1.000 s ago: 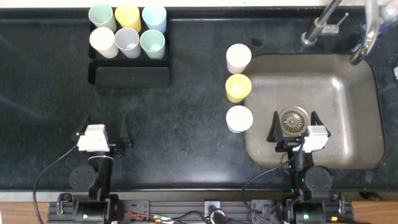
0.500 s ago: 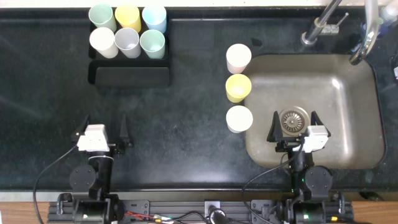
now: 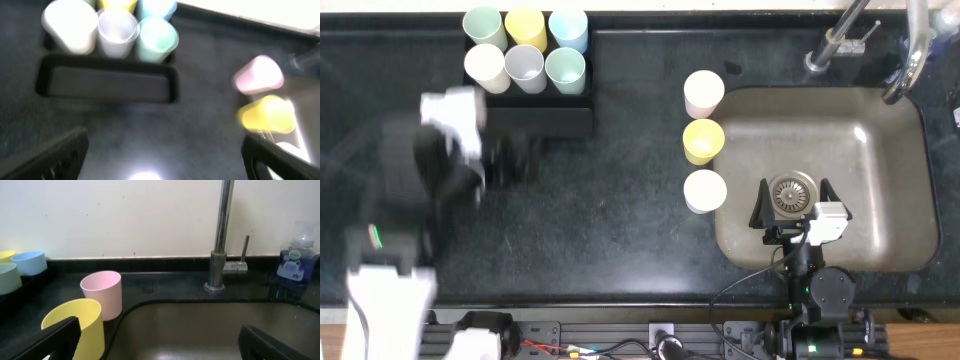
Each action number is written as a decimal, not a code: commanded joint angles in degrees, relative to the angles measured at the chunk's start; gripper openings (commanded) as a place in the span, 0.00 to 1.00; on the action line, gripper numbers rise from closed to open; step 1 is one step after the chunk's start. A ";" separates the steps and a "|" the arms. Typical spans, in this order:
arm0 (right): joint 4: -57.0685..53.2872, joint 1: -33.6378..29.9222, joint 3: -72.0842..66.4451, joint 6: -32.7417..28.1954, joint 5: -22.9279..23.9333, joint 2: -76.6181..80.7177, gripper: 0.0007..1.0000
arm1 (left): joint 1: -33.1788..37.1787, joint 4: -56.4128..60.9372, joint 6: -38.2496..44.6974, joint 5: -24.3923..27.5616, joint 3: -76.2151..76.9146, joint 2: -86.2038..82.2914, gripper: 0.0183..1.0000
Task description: Store Cups
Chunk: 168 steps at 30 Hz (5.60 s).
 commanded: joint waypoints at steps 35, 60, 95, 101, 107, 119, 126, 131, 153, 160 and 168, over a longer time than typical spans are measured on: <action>0.28 -0.35 -0.79 -0.22 -0.39 -0.42 1.00 | -30.95 2.32 -4.31 -13.60 49.99 65.42 1.00; 0.28 -0.35 -0.79 -0.20 -0.39 -0.42 1.00 | -29.92 6.23 -10.56 -17.62 50.21 70.69 1.00; 0.28 -0.35 -0.79 -0.20 -0.39 -0.42 1.00 | -22.53 -24.90 -15.26 -20.46 61.75 54.14 0.02; 0.28 -0.35 -0.79 -0.20 -0.39 -0.42 1.00 | -16.87 -38.07 -22.45 -25.99 56.41 44.74 0.02; 0.28 -0.35 -0.79 -0.22 -0.39 -0.42 1.00 | -6.21 -31.10 -28.30 -22.49 38.34 31.93 0.02; 0.28 -0.35 -0.79 -0.22 -0.39 -0.42 1.00 | 16.39 -20.87 -28.30 -10.40 18.67 24.46 0.02; 0.28 -0.35 -0.79 -0.20 -0.39 -0.42 1.00 | 17.27 -19.19 -28.61 -14.21 18.67 28.39 0.02; 0.28 -0.35 -0.79 -0.22 -0.39 -0.42 1.00 | 17.11 -16.70 -30.91 -15.96 18.67 32.04 0.02; 0.28 -0.35 -0.79 -0.20 -0.39 -0.42 1.00 | 13.88 -7.76 -36.02 -18.49 18.67 42.66 0.02; 0.28 -0.35 -0.79 -0.20 -0.39 -0.42 1.00 | 13.33 -7.43 -37.29 -19.06 18.67 44.41 0.02; 0.28 -0.35 -0.79 -0.20 -0.39 -0.42 1.00 | 13.35 -6.69 -37.29 -20.09 18.67 45.13 0.02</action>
